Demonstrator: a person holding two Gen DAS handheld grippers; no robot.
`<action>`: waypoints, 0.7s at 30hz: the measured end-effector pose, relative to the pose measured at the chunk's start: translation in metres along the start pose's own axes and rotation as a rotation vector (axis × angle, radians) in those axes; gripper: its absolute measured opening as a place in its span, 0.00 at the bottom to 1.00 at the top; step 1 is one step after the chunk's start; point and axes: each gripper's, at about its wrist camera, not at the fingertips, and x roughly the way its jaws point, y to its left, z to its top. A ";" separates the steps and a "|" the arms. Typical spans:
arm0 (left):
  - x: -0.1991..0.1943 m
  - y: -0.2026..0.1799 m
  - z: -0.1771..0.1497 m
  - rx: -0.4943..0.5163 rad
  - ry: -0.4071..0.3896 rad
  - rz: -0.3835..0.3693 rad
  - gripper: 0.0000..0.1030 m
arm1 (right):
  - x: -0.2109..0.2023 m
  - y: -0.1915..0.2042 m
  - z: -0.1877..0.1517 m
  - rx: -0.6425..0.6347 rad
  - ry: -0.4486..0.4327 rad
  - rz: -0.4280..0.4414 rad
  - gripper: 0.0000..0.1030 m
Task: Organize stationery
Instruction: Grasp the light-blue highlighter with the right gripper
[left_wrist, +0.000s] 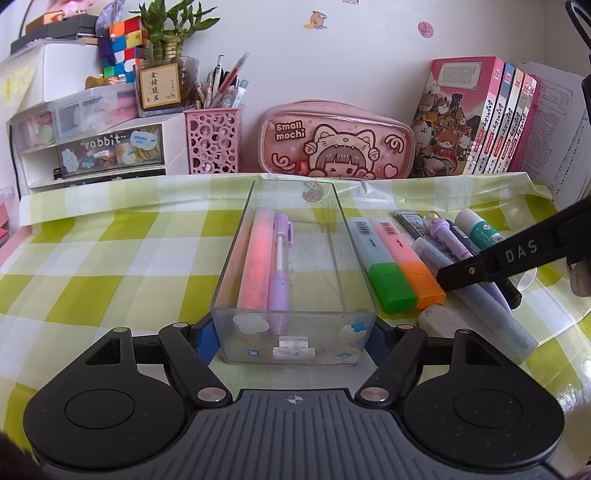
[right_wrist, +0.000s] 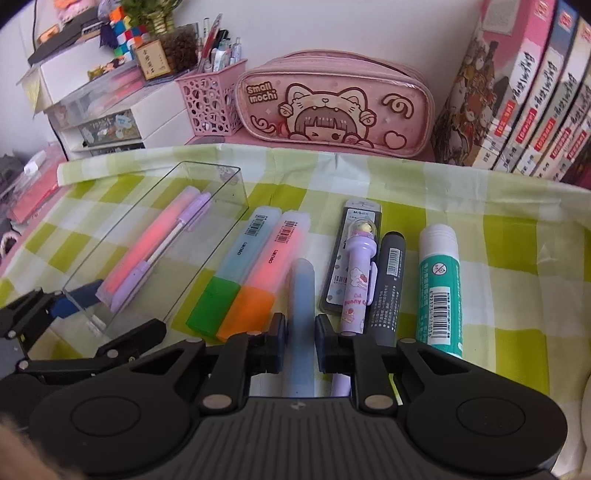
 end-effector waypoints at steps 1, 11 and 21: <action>0.000 0.000 0.000 0.001 0.001 0.001 0.71 | -0.003 -0.002 0.001 0.024 -0.008 0.016 0.27; 0.001 0.000 0.000 0.003 0.000 0.003 0.71 | -0.021 -0.004 0.026 0.220 -0.051 0.168 0.27; 0.001 -0.001 0.000 0.004 0.001 0.000 0.71 | -0.004 0.018 0.059 0.375 0.007 0.276 0.27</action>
